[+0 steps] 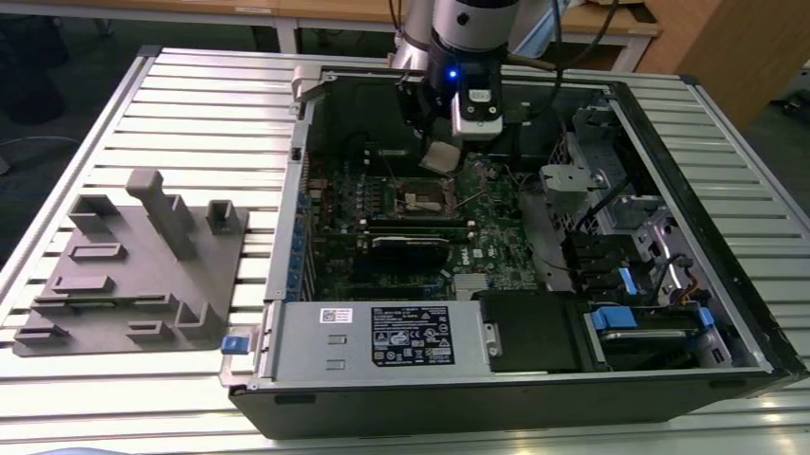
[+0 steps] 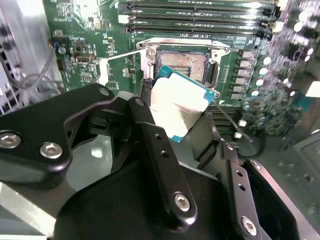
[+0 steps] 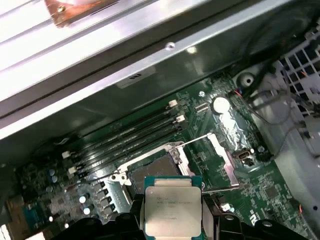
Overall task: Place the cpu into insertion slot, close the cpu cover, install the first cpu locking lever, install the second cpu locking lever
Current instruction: 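Place the cpu into insertion slot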
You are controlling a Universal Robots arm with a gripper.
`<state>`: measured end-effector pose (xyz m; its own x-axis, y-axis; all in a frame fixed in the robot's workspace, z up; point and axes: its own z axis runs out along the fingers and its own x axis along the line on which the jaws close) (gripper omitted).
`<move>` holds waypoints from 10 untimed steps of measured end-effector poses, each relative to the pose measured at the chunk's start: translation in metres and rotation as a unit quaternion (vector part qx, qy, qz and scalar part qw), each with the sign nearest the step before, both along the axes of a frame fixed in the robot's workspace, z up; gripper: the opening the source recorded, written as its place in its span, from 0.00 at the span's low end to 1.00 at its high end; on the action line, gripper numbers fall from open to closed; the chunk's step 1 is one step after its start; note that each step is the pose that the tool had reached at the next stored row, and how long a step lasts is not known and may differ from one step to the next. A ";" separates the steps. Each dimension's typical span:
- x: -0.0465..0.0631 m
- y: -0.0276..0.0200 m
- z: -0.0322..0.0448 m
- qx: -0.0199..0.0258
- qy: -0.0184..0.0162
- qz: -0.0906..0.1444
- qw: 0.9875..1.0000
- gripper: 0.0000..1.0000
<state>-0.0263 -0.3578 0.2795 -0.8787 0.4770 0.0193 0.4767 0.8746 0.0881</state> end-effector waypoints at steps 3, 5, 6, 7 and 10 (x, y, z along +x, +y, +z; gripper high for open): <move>0.000 0.0000 -0.0012 0.000 0.000 -0.028 1.000 0.54; 0.000 0.0000 -0.0020 0.000 0.000 -0.045 0.999 0.54; 0.000 0.0000 -0.0024 0.000 0.000 -0.054 0.999 0.54; 0.000 0.0000 -0.0028 0.000 0.000 -0.063 0.998 0.54; 0.000 0.0000 -0.0030 0.000 0.000 -0.076 0.997 0.54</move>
